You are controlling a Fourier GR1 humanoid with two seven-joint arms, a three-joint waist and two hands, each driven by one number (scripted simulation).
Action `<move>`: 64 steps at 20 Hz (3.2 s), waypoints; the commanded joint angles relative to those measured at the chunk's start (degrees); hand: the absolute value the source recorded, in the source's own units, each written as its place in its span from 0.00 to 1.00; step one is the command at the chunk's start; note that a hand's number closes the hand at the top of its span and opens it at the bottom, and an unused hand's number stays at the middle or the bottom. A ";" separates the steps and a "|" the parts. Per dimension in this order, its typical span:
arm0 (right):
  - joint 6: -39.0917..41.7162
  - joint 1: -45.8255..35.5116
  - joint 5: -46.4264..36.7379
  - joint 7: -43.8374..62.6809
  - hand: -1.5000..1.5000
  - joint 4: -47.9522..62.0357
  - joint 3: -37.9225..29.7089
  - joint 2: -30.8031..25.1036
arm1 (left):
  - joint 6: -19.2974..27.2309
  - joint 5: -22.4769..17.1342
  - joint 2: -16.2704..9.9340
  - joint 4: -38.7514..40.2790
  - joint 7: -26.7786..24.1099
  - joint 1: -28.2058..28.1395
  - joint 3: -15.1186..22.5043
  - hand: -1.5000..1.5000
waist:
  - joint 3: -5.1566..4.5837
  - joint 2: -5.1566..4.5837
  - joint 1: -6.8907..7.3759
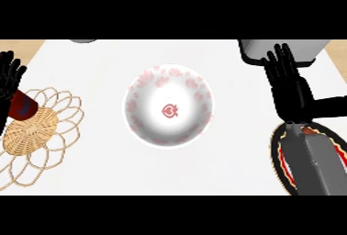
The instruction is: Pick the sweet potato from the plate and place it in the bowl
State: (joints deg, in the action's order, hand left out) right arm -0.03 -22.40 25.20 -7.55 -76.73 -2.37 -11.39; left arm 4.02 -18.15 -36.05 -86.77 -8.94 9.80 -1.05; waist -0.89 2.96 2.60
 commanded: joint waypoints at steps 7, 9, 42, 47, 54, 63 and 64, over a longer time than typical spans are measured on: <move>10.91 5.09 -17.97 -0.48 1.00 -2.02 3.73 -25.98 | -2.25 -2.04 2.96 2.78 8.96 -3.27 4.85 0.50 | -1.28 -2.91 -4.34; 5.77 13.89 -17.94 -7.69 0.00 3.25 -1.39 -23.33 | -2.87 -3.97 5.87 4.14 12.89 -2.36 7.09 0.50 | 1.00 -3.44 -5.90; 29.10 10.33 -28.76 39.89 0.00 -27.29 7.92 -44.09 | -6.28 -1.30 10.20 5.08 21.24 4.29 5.50 0.50 | 0.82 -3.14 -2.17; 32.03 10.88 -31.29 44.85 0.00 -29.69 8.15 -40.03 | -3.51 2.96 12.35 0.61 21.80 1.22 5.79 0.50 | 0.87 -2.92 -2.44; 37.36 8.25 -36.59 42.88 0.00 -23.61 7.50 -35.89 | -9.77 1.17 11.03 2.26 21.33 1.00 0.83 0.50 | 0.88 -2.99 -2.38; 41.22 11.37 -43.86 38.63 0.00 -22.49 2.73 -32.26 | -8.98 5.36 15.73 -0.65 23.63 0.28 0.99 0.50 | 0.89 -2.92 -2.58; 39.92 7.95 -45.36 42.58 0.00 -20.93 5.30 -29.13 | -11.82 3.62 13.50 2.23 24.13 2.35 -1.16 0.50 | 0.88 -2.98 -2.43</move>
State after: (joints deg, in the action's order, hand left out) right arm 39.81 -13.23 -16.63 34.30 -99.49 2.52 -43.88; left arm -5.01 -13.86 -21.58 -85.28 14.46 11.81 0.03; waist 0.00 0.00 0.08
